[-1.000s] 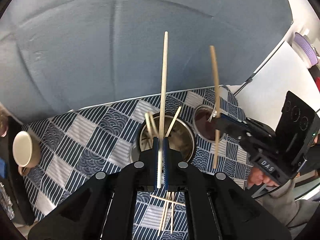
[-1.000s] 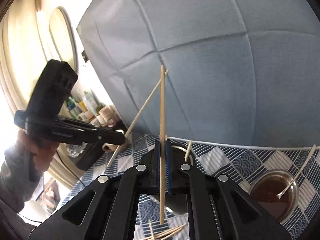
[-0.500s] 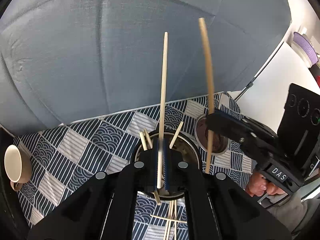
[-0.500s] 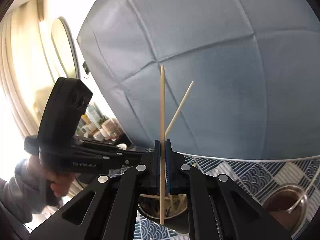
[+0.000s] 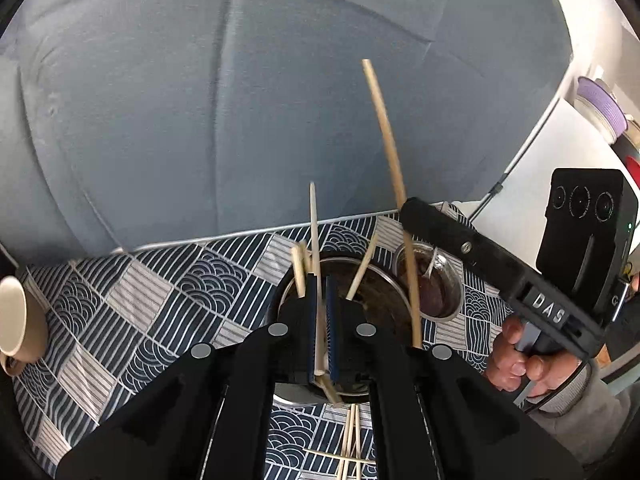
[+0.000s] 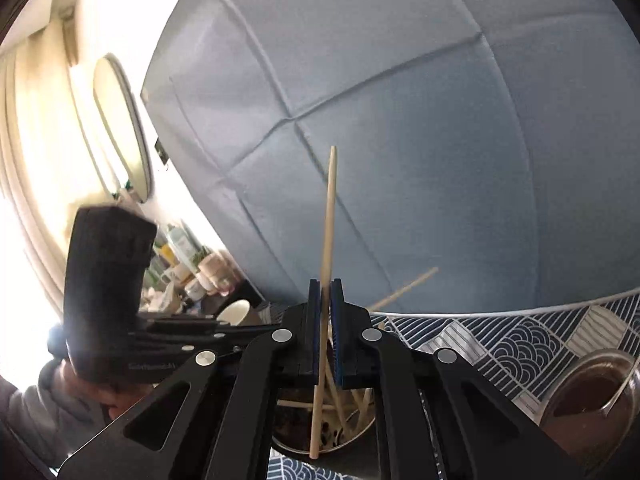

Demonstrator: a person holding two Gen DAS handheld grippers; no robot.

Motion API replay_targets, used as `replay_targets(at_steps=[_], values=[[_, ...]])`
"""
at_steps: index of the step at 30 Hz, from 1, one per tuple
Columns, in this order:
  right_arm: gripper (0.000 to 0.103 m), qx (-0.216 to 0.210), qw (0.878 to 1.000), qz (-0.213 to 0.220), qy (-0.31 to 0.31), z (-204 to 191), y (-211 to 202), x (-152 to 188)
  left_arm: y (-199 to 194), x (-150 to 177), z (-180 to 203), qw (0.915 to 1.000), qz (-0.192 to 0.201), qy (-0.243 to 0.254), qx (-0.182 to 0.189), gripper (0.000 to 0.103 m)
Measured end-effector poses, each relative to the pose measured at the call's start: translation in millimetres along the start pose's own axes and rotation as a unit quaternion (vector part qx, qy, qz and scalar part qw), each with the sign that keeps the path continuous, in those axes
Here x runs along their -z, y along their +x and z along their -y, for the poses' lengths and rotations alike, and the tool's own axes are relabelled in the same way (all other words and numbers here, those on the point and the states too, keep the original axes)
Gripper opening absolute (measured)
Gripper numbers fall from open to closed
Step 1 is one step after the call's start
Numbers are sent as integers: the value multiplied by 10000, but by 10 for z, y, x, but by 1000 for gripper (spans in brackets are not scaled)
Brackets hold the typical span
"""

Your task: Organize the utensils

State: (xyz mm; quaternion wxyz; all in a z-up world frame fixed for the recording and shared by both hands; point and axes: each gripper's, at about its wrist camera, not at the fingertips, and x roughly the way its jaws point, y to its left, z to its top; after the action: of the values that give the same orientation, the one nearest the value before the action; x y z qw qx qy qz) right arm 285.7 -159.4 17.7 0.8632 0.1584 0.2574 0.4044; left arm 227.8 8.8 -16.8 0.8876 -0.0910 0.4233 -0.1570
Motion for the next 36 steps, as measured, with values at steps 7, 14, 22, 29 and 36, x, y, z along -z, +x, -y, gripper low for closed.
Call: replay_targets(at_steps=[7, 14, 22, 29, 36], values=[[6, 180, 9997, 180, -26, 24, -33, -26, 40, 63, -33, 10000, -10, -44, 31, 5], [6, 197, 9995, 262, 7, 29, 40, -37, 25, 108, 1, 10000, -52, 19, 20, 5], [8, 197, 9997, 127, 25, 36, 33, 47, -28, 170, 173, 9990, -311, 322, -19, 5], [8, 297, 9994, 160, 14, 69, -110, 39, -83, 197, 320, 9959, -698, 511, -266, 8], [9, 337, 9993, 22, 181, 96, -178, 66, -204, 232, 236, 9944, -834, 439, -470, 8]])
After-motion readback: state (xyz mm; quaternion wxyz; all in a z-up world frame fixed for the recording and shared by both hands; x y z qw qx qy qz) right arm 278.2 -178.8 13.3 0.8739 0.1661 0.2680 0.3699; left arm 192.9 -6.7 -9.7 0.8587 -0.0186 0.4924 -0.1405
